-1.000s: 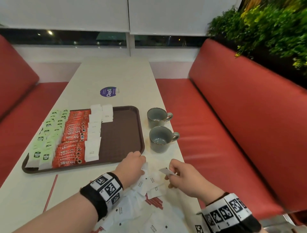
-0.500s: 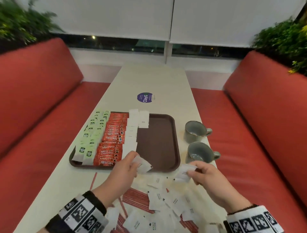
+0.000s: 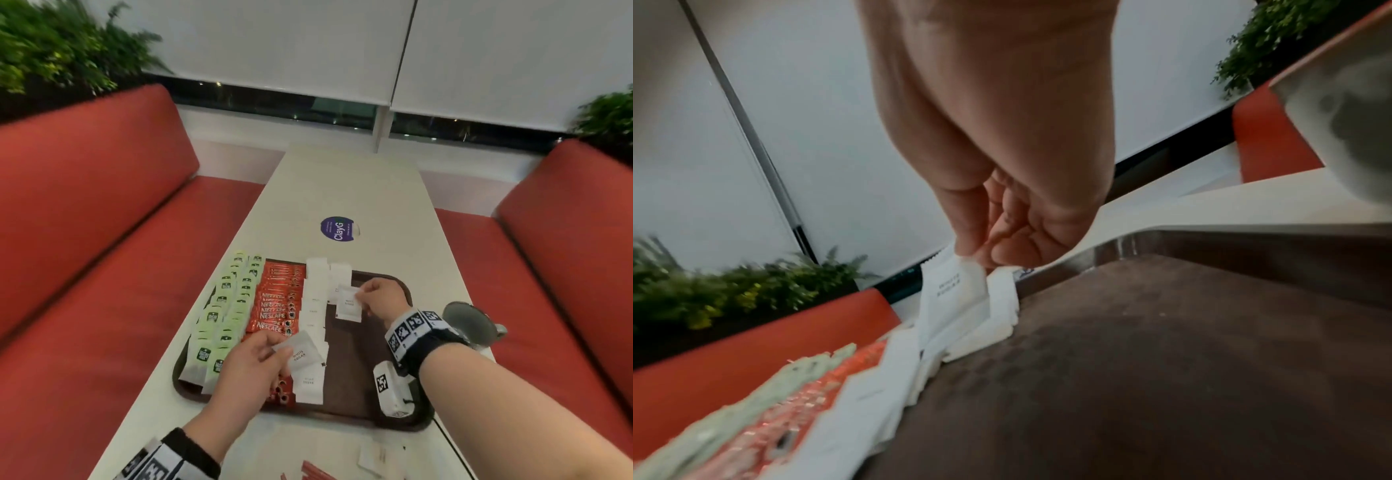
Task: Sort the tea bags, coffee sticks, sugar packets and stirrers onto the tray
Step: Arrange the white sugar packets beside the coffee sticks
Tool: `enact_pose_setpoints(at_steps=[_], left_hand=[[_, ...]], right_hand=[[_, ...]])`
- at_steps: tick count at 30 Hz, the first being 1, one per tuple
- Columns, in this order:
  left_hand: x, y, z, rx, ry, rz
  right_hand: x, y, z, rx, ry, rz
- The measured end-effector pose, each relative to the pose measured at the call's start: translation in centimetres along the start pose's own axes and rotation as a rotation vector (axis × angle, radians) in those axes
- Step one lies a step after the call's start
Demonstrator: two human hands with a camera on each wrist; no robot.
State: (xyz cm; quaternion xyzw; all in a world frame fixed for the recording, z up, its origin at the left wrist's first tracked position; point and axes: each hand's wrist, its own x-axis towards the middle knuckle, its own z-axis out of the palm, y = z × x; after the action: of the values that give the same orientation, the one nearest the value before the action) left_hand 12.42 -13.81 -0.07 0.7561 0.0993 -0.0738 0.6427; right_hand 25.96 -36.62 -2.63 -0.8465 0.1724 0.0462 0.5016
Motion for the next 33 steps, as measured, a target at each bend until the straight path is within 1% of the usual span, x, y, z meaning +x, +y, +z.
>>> enact_pose_setpoints(at_steps=[3,6,8,11,14,17,19,20,21,23,25,26,28,30,33], left_hand=[[1.0,-0.4,0.0,-0.008,-0.007,-0.018],[1.7,-0.8,0.1,-0.017,-0.008,-0.03],[2.0,-1.0,0.2,-0.012,-0.009,-0.041],[2.4,-1.0,0.5,-0.02,-0.015,-0.04],[2.7,-0.9,0.7,-0.019,-0.011,-0.032],[3.0,-0.7,0.7,-0.005,-0.007,-0.012],[3.1,-0.5,0.7,0.009,-0.009,-0.004],[3.2,-0.5,0.8,0.019,-0.009,0.0],[3.4,-0.4,0.8,0.031,-0.008,0.005],[3.6,-0.2,1.1,0.049,-0.007,0.013],[3.7,0.0,1.6,0.055,-0.009,0.027],[3.7,0.1,2.0,0.06,-0.012,0.037],[3.6,0.4,2.7,0.082,-0.026,0.052],[3.3,0.8,3.3,0.087,-0.029,0.061],[2.9,1.1,3.4,0.042,-0.011,0.063]], right_hand=[[2.1,0.1,0.8,-0.079,0.007,0.073],[3.5,0.1,1.6,-0.061,-0.024,0.145],[4.0,0.0,2.2,-0.05,-0.049,0.16],[4.6,-0.2,2.9,-0.117,-0.062,0.165],[5.0,0.1,3.3,-0.218,-0.055,0.145],[4.5,0.2,3.0,-0.277,0.014,0.075],[3.2,-0.5,2.4,-0.198,0.071,-0.018],[1.8,-1.0,2.0,-0.131,0.057,-0.065],[0.0,-1.6,1.5,-0.067,0.007,-0.118],[-4.1,-2.6,0.7,-0.003,-0.188,-0.225],[-7.4,-2.7,0.3,-0.034,-0.392,-0.269],[-8.3,-2.3,0.4,-0.086,-0.434,-0.287],[-9.1,-1.3,0.7,-0.204,-0.409,-0.323],[-9.1,-0.6,0.8,-0.227,-0.345,-0.333],[-7.6,0.2,0.1,-0.034,-0.228,-0.219]])
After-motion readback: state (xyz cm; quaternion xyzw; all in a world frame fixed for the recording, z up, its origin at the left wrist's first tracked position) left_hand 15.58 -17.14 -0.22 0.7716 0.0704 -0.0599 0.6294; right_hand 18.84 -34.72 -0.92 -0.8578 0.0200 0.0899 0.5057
